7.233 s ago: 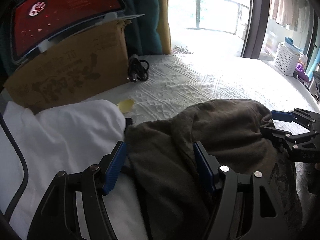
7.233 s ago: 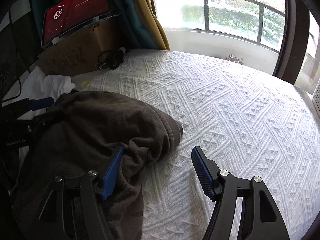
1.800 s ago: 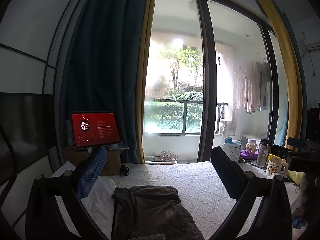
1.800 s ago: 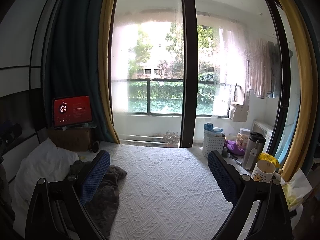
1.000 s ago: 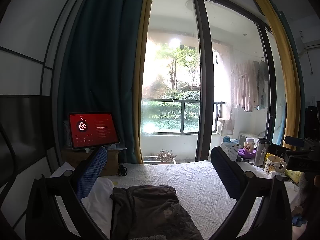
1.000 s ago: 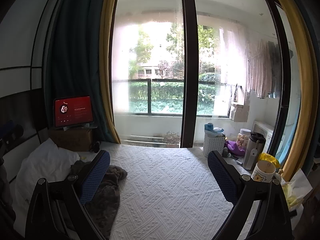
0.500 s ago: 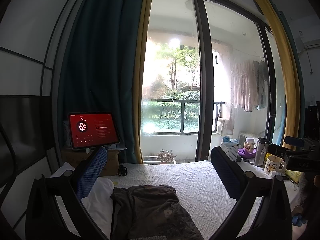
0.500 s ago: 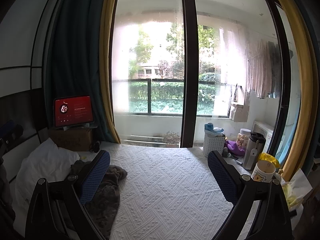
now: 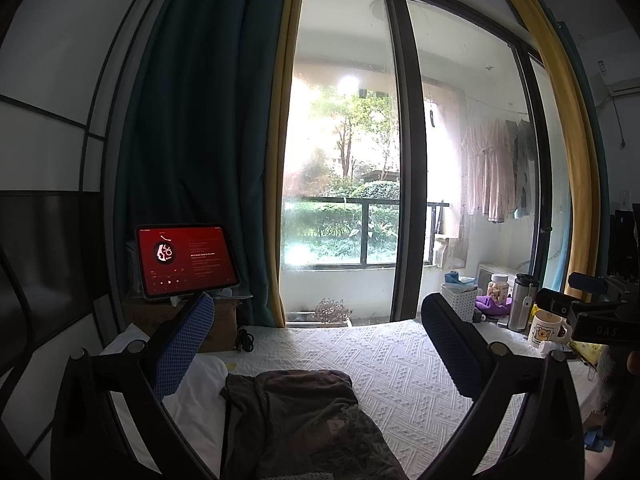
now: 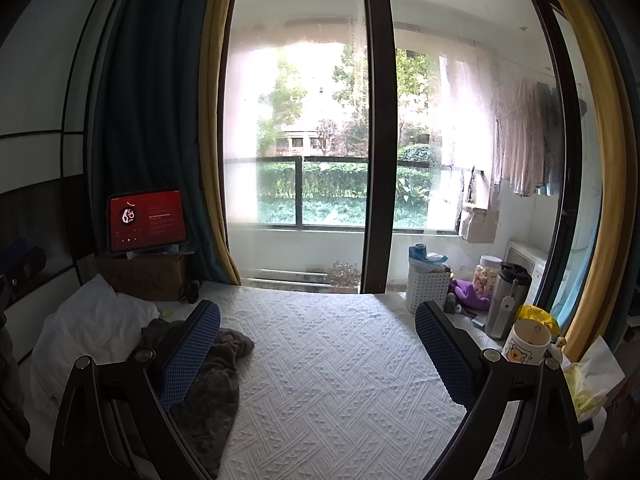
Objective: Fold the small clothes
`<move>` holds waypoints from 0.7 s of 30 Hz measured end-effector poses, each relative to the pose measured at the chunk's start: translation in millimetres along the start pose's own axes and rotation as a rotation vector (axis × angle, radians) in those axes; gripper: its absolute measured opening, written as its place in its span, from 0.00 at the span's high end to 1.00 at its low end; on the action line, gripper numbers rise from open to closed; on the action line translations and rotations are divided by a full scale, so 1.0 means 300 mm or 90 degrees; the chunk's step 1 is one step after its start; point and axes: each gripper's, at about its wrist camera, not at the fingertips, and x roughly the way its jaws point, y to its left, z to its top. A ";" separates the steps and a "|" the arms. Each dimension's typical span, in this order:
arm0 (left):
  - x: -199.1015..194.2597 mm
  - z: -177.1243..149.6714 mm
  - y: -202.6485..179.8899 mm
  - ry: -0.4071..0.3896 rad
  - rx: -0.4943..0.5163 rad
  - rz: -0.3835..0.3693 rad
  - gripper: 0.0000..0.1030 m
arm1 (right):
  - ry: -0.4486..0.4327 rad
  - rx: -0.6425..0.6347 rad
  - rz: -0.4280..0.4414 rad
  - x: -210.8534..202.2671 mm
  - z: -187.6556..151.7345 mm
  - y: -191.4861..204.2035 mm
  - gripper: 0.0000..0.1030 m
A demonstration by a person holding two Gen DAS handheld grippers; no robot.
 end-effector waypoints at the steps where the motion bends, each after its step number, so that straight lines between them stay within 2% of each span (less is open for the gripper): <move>1: 0.001 0.001 0.000 0.000 0.000 0.000 0.01 | 0.000 -0.001 0.000 0.000 0.000 0.000 0.04; 21: 0.004 -0.004 0.000 0.002 0.001 -0.003 0.01 | 0.002 -0.002 0.007 -0.004 -0.006 -0.002 0.04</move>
